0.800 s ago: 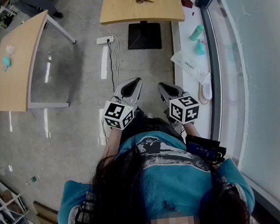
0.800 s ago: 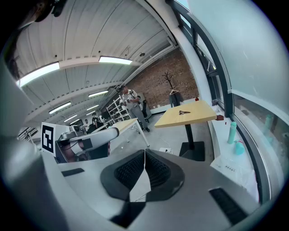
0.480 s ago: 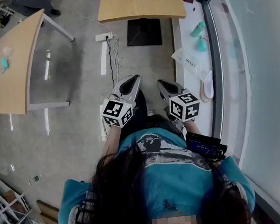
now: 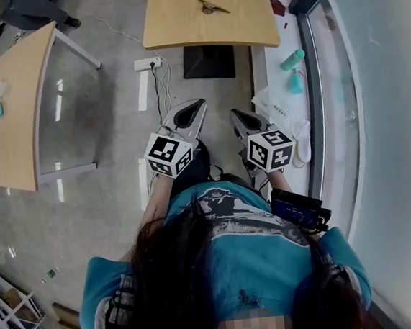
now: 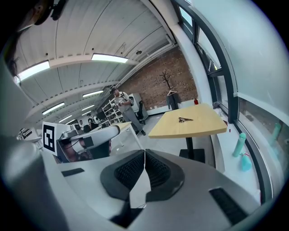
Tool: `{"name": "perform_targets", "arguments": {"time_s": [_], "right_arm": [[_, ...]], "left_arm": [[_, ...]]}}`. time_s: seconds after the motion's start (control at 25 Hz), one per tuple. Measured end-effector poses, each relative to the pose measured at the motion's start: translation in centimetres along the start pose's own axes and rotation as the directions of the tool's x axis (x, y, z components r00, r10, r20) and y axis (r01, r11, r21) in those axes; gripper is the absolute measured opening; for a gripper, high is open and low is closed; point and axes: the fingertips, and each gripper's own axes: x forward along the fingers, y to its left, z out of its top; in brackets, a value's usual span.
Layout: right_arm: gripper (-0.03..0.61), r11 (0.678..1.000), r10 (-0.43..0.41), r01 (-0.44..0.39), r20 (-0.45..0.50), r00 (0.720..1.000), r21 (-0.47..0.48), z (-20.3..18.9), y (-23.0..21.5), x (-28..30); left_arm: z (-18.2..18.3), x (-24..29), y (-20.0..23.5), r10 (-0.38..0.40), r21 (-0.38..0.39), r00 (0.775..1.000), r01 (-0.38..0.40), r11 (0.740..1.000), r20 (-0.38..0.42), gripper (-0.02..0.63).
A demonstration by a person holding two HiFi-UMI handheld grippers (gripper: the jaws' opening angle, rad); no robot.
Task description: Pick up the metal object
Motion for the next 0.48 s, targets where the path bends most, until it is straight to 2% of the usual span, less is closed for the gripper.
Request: {"name": "perform_targets", "arguments": {"time_s": [0.12,0.32,0.48], "right_arm": [[0.015,1.000,-0.009,0.008,0.017,1.000,0.010,3.5,-0.2,4.2],[0.015,1.000,-0.014,0.013,0.045,0.999,0.013,7.0,-0.4,7.5],[0.015,0.998,-0.060,0.059,0.031,0.998,0.037,9.4,-2.0,12.4]], "left_arm": [[1.8,1.6,4.7,-0.009,-0.001,1.000,0.009,1.000,0.007,0.003],[3.8,2.9,8.3,-0.021,0.017,1.000,0.020,1.000,0.016,0.003],[4.0,5.6,14.0,-0.047,-0.014,0.999,0.047,0.999,0.006,0.003]]}}
